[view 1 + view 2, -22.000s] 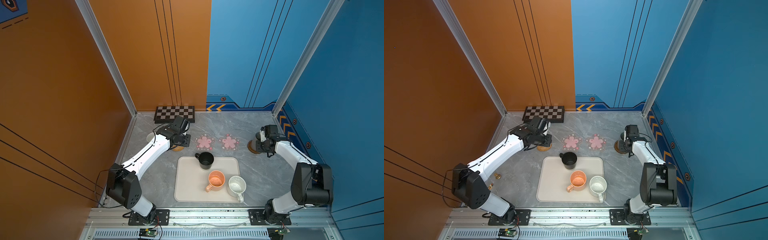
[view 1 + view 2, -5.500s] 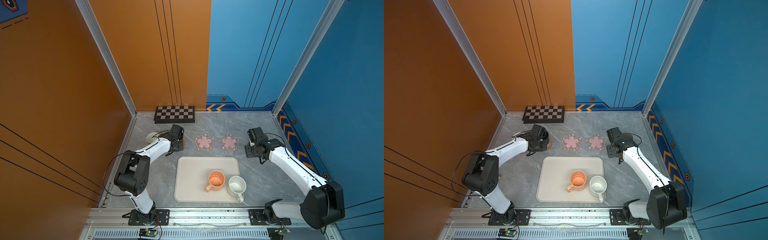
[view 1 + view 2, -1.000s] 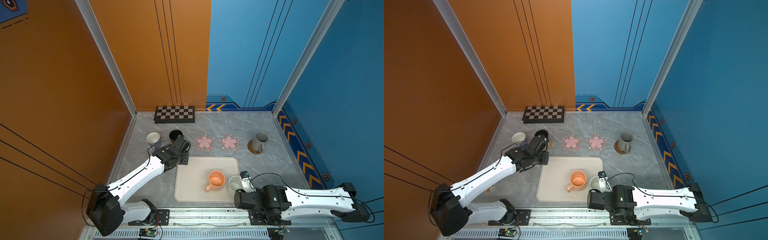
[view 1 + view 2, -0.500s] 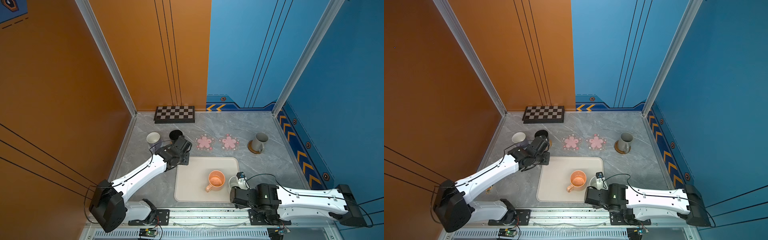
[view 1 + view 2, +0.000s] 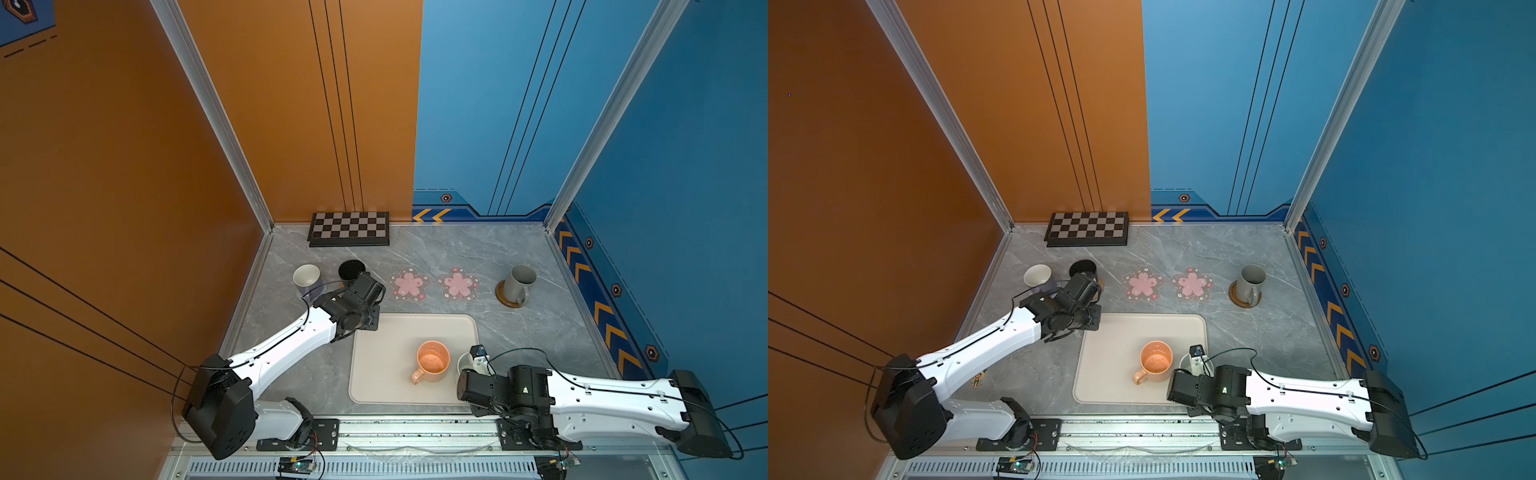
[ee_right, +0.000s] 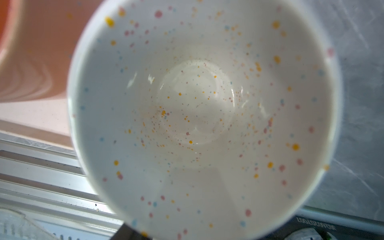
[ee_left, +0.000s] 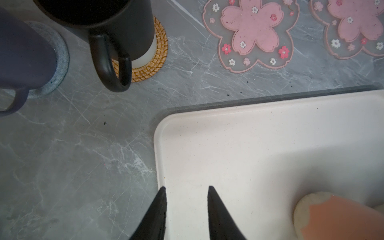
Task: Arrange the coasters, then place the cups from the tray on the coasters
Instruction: 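Close right gripper on the white speckled mug rim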
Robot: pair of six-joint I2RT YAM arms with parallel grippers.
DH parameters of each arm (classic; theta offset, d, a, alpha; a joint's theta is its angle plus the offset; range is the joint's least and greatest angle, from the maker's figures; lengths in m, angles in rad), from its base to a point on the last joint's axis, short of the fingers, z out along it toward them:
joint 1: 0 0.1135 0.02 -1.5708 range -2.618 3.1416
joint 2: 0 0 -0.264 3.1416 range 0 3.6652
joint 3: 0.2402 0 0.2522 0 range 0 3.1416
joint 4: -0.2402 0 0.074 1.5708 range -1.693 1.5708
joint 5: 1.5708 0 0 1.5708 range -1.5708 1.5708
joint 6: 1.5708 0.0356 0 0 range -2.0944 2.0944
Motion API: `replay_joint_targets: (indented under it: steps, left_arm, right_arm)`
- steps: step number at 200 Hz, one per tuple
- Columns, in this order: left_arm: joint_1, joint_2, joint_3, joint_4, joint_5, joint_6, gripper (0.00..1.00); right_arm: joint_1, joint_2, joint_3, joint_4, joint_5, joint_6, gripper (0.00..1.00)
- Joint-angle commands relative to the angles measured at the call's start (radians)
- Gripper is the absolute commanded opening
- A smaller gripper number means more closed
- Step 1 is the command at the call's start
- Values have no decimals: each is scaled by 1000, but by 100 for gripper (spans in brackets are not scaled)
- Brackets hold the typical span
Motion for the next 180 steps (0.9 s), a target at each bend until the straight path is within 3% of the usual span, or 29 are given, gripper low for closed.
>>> replay_joint_targets:
  steps: [1, 87, 153, 180]
  left_arm:
    - [8, 9, 21, -17, -4, -5, 35]
    - [10, 15, 22, -12, -1, -6, 35]
    - [10, 16, 24, -9, -6, -13, 35]
    - [10, 12, 18, 2, -3, -22, 35]
  right_arm:
    - [-9, -6, -8, -2, 6, -14, 46]
    - [-25, -10, -28, -2, 16, 4, 23]
    - [-28, -11, -4, -10, 58, 0, 0]
    - [-34, -21, 32, -41, 107, -23, 0]
